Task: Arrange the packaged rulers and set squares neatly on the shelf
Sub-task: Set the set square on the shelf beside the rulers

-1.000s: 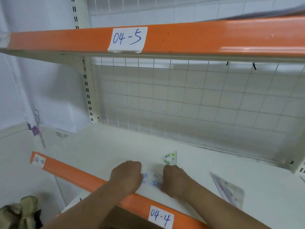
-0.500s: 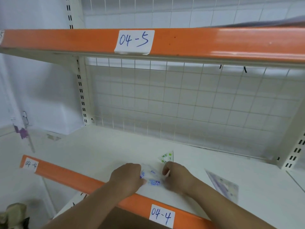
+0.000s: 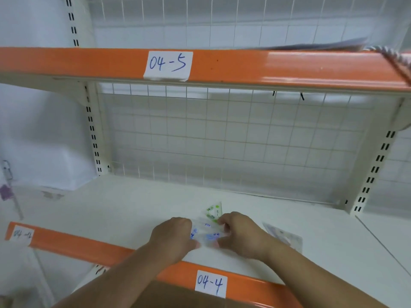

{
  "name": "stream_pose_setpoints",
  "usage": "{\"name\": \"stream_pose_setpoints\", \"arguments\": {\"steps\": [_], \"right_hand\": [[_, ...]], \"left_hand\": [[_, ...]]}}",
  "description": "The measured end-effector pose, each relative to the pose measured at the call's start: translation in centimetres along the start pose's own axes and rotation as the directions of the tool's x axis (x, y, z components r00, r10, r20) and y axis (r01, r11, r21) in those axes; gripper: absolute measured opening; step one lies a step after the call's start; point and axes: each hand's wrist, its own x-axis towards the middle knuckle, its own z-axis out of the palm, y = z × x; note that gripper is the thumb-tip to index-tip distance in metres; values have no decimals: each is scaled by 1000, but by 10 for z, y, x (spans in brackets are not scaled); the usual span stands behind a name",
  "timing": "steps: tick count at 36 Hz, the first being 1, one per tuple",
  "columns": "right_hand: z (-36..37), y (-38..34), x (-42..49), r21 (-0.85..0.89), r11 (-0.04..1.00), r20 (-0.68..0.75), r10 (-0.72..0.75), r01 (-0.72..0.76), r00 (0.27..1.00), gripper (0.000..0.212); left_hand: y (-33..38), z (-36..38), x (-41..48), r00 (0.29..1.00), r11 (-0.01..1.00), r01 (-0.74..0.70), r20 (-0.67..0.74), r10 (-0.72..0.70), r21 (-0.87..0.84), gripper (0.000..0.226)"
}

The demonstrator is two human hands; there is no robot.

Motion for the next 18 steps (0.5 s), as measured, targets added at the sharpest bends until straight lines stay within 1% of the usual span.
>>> {"name": "stream_pose_setpoints", "arguments": {"steps": [1, 2, 3, 4, 9, 11, 13, 16, 18], "right_hand": [[1, -3, -3, -153, 988, -31, -36, 31, 999, 40], [2, -5, -5, -277, 960, -58, -69, 50, 996, 39], [4, -8, -7, -363, 930, -80, -96, 60, 992, 37], [5, -9, -9, -405, 912, -92, -106, 60, 990, 34], [9, -13, -18, -379, 925, -118, -61, 12, 991, 27], [10, -13, -23, -415, 910, -139, -56, -7, 989, 25], [11, -10, -28, -474, 880, -137, -50, -21, 989, 24], [8, -3, -39, -512, 857, -152, -17, -63, 988, 23], [4, 7, -49, -522, 845, -197, 8, -112, 980, 23]], "left_hand": [[1, -1, -1, 1000, 1000, -5, 0, 5, -3, 45], [2, -1, -1, 1000, 1000, -11, -1, 11, -6, 45], [2, -1, -2, 1000, 1000, -16, -1, 16, -10, 45], [2, -2, -2, 1000, 1000, -19, -1, 19, -14, 44], [4, -4, -7, 999, 999, -39, 15, 39, -2, 39], [8, -4, -8, 998, 998, -66, 12, 66, 3, 31], [14, -4, -9, 996, 996, -93, 12, 93, 7, 30], [24, -4, -7, 989, 989, -146, 26, 145, 10, 40], [31, -3, -6, 982, 983, -184, 47, 183, 23, 44]]}}
